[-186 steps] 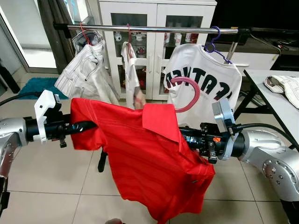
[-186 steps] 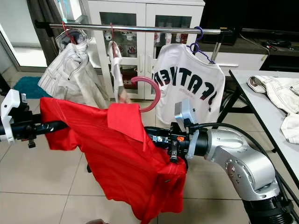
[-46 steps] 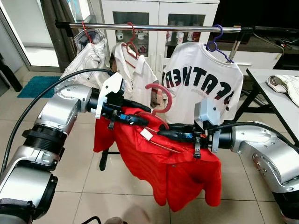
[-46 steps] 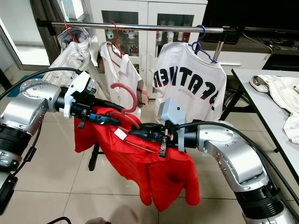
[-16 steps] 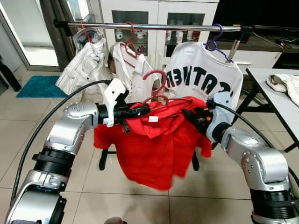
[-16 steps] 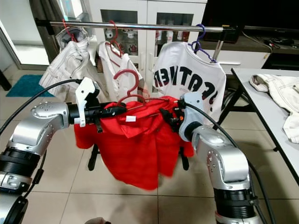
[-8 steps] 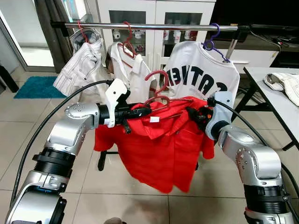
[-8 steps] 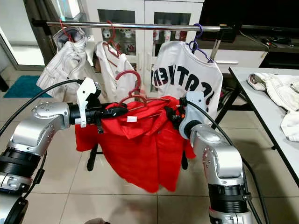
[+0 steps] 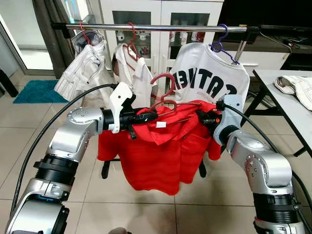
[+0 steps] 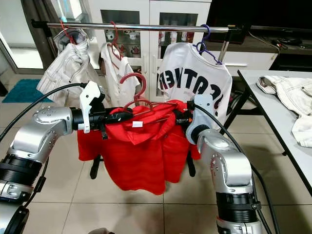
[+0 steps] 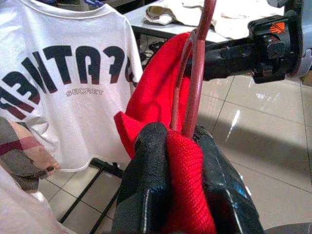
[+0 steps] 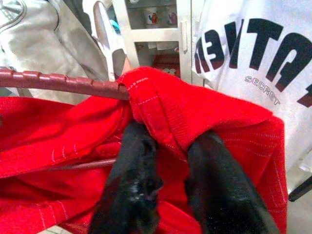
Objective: Hang hanger
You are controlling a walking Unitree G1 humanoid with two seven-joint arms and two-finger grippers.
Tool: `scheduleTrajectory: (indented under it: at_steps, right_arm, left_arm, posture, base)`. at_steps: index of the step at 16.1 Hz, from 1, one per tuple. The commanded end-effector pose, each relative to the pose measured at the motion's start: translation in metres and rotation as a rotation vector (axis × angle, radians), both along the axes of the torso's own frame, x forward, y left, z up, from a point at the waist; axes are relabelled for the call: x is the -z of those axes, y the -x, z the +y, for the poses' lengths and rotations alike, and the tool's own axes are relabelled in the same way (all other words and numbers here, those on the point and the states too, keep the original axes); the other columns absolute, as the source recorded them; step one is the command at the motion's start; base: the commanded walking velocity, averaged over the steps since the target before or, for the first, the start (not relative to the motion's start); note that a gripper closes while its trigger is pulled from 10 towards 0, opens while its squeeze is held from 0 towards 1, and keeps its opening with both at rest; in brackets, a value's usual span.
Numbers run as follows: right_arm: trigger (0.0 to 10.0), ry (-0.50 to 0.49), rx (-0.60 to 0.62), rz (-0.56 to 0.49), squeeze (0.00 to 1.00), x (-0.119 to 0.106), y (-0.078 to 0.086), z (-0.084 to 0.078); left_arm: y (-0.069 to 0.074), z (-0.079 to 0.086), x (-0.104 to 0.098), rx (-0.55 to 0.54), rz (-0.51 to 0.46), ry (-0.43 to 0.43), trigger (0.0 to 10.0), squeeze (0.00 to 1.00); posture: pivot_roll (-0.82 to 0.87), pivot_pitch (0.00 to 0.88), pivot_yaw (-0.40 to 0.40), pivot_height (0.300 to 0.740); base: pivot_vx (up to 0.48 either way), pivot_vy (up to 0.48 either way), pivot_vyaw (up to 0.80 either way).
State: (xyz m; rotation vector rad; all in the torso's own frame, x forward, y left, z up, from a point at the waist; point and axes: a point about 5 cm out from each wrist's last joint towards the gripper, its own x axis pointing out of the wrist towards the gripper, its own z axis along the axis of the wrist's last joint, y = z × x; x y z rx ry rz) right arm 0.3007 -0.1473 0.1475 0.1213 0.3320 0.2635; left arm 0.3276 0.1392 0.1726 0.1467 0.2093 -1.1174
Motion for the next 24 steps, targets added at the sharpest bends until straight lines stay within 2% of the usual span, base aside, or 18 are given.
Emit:
scheduleTrajectory:
  at_steps: [1,5,6,8,11,15,18,19,20,22,24]
  right_arm:
    - [0.0,-0.015,-0.001,-0.021,0.00,-0.005,-0.003,-0.001]
    - [0.0,-0.029,-0.032,-0.031,0.00,-0.008,-0.002,0.001]
    - [0.0,-0.042,-0.059,-0.039,0.00,-0.011,-0.001,0.004]
    - [0.0,-0.047,-0.078,-0.047,0.00,-0.014,0.000,0.006]
    - [0.0,-0.066,-0.142,-0.058,0.00,-0.021,0.004,0.015]
    - [0.0,-0.109,-0.240,-0.070,0.00,-0.028,0.009,0.030]
    - [0.0,-0.077,-0.334,-0.035,0.00,-0.026,0.019,0.037]
    - [3.1,-0.055,-0.335,-0.017,0.00,-0.022,0.021,0.037]
    - [10.0,-0.021,-0.333,0.006,0.00,-0.018,0.022,0.035]
    - [10.0,-0.002,-0.328,0.022,0.00,-0.015,0.022,0.034]
    - [10.0,0.012,-0.338,0.029,0.00,-0.014,0.022,0.032]
  left_arm:
    - [0.001,-0.001,-0.004,0.009,-0.031,-0.012,0.0,0.00]
    - [0.000,0.000,-0.003,-0.014,-0.039,-0.035,0.0,0.00]
    - [-0.003,0.003,0.004,-0.045,-0.061,-0.109,0.0,0.00]
    - [-0.005,0.004,0.007,-0.068,-0.065,-0.132,0.0,0.00]
    - [-0.009,0.005,0.019,-0.105,-0.081,-0.233,0.0,0.00]
    - [-0.011,-0.012,0.036,-0.095,-0.062,-0.257,0.0,0.00]
    - [-0.016,-0.022,0.033,-0.128,-0.090,-0.213,0.0,0.00]
    - [-0.017,-0.022,0.031,-0.134,-0.095,-0.209,0.0,0.00]
    - [-0.020,-0.019,0.030,-0.152,-0.102,-0.215,0.0,0.00]
    - [-0.026,-0.009,0.026,-0.213,-0.116,-0.203,0.0,0.00]
    - [-0.028,-0.004,0.021,-0.224,-0.120,-0.163,0.0,0.00]
  posture:
    - [0.00,0.000,0.000,0.740]
    - [0.00,0.000,-0.002,0.740]
    - [0.00,0.000,-0.003,0.740]
    - [0.00,0.000,-0.003,0.740]
    - [0.00,0.000,-0.001,0.740]
    - [0.00,0.000,0.000,0.740]
    - [-0.01,0.000,0.007,0.740]
    - [-0.01,0.000,0.007,0.740]
    - [-0.01,0.000,0.007,0.740]
    - [-0.01,0.000,0.007,0.740]
    - [0.00,0.000,0.007,0.740]
  base:
    - [0.000,0.000,0.00]
    - [0.000,0.000,0.00]
    - [0.000,0.000,0.00]
    - [0.000,0.000,0.00]
    - [0.000,0.000,0.00]
    - [0.000,0.000,0.00]
    - [0.000,0.000,0.00]
    - [0.000,0.000,0.00]
    - [0.000,0.000,0.00]
    - [0.000,0.000,0.00]
    - [0.000,0.000,0.00]
